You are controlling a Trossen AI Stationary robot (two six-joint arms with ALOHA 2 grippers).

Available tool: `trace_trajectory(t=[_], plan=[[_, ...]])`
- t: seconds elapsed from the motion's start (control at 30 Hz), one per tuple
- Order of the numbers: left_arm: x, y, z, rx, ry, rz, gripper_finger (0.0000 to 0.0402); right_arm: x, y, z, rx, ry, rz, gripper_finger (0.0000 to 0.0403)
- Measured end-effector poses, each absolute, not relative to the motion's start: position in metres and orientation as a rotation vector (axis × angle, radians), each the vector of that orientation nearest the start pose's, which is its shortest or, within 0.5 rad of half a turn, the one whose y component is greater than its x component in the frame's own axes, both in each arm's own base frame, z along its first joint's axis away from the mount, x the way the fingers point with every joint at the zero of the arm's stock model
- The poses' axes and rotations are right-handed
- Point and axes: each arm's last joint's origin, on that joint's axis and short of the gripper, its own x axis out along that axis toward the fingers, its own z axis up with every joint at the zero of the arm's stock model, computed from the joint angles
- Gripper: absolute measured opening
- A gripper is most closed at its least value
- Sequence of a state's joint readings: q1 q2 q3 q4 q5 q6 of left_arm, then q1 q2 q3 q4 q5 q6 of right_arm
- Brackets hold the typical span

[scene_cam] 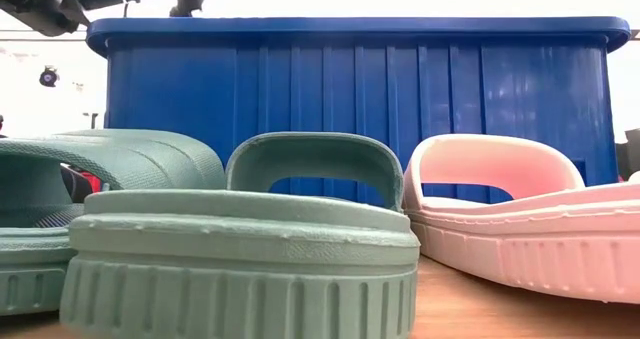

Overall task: Pick and place slides into bin
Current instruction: Put the black slipper into the blue bin

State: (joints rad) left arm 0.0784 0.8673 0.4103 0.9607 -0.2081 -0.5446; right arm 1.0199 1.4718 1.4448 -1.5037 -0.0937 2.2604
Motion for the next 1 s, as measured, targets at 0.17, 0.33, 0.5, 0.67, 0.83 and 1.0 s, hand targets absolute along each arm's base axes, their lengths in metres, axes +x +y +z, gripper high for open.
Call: trace_trajectory(t=[0.17,0.33,0.5,0.67,0.83,1.0], plan=[[0.179,0.02,0.296,-0.562,-0.566,0.137,0.0169,0.135,0.224,0.309,0.979,1.444,-0.972,0.0132],[0.179,0.02,0.296,-0.562,-0.566,0.136,0.0169,0.139,0.232,0.297,0.915,1.47,-0.98,0.0132],[0.179,0.02,0.296,-0.563,-0.566,0.136,0.0169,0.14,0.234,0.294,0.896,1.471,-0.979,0.0132],[0.179,0.02,0.296,-0.563,-0.566,0.136,0.0169,0.148,0.228,0.294,0.855,1.493,-0.949,0.0132],[0.179,0.02,0.296,-0.564,-0.567,0.139,0.0169,0.165,0.219,0.294,0.63,1.548,-0.659,0.0132],[0.179,0.02,0.296,-0.566,-0.567,0.14,0.0169,0.176,0.217,0.294,0.329,1.602,-0.24,0.0132]])
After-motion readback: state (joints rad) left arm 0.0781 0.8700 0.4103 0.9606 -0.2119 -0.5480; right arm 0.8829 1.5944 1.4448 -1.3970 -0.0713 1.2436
